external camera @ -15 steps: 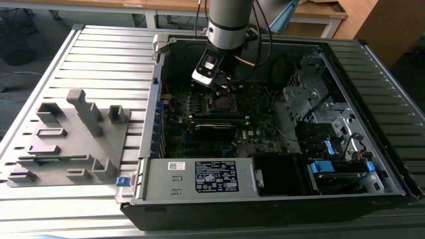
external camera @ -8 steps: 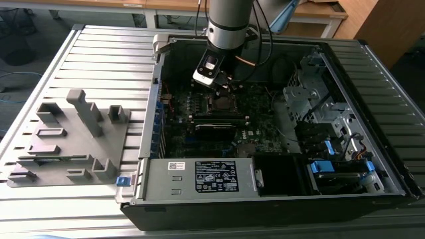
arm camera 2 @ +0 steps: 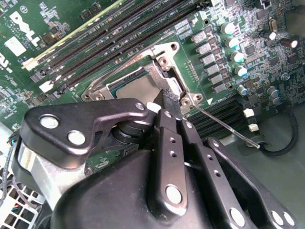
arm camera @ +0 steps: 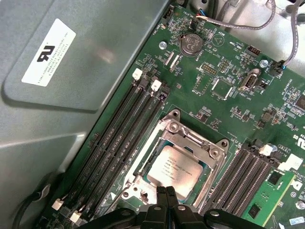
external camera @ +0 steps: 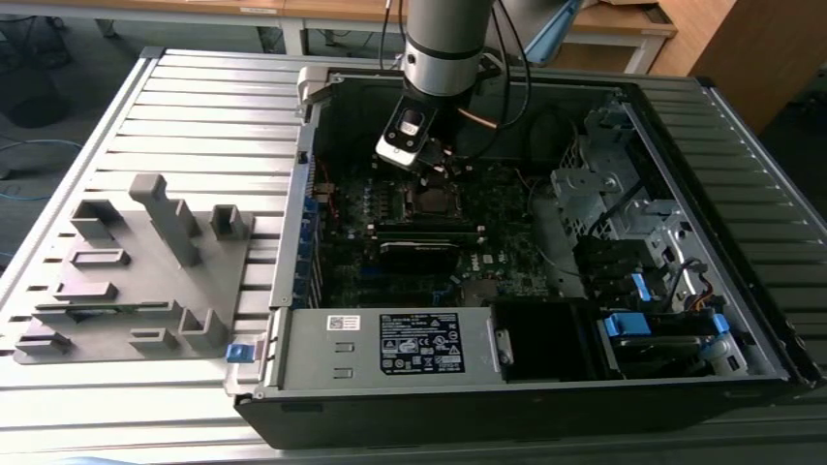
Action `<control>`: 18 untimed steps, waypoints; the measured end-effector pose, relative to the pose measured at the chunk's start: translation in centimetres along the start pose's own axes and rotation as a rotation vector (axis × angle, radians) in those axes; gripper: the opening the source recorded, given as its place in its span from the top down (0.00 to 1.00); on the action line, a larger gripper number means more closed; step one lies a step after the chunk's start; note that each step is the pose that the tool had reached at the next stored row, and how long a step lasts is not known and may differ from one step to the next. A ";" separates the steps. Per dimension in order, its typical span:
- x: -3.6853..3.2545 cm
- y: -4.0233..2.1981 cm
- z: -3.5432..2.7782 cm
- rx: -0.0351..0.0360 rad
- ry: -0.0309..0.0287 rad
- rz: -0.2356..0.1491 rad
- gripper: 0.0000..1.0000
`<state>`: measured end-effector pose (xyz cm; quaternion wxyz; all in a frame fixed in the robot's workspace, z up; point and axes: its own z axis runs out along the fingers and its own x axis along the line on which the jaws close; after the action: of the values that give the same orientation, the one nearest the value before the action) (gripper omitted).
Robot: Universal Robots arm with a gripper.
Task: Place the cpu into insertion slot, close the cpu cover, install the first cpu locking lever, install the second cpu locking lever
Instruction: 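Close the cpu cover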
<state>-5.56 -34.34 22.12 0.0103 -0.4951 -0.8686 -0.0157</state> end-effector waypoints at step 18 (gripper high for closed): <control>0.00 0.00 0.00 0.0002 0.0004 -0.010 0.89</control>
<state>-5.56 -34.34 22.12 0.0105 -0.4908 -0.8711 -0.0157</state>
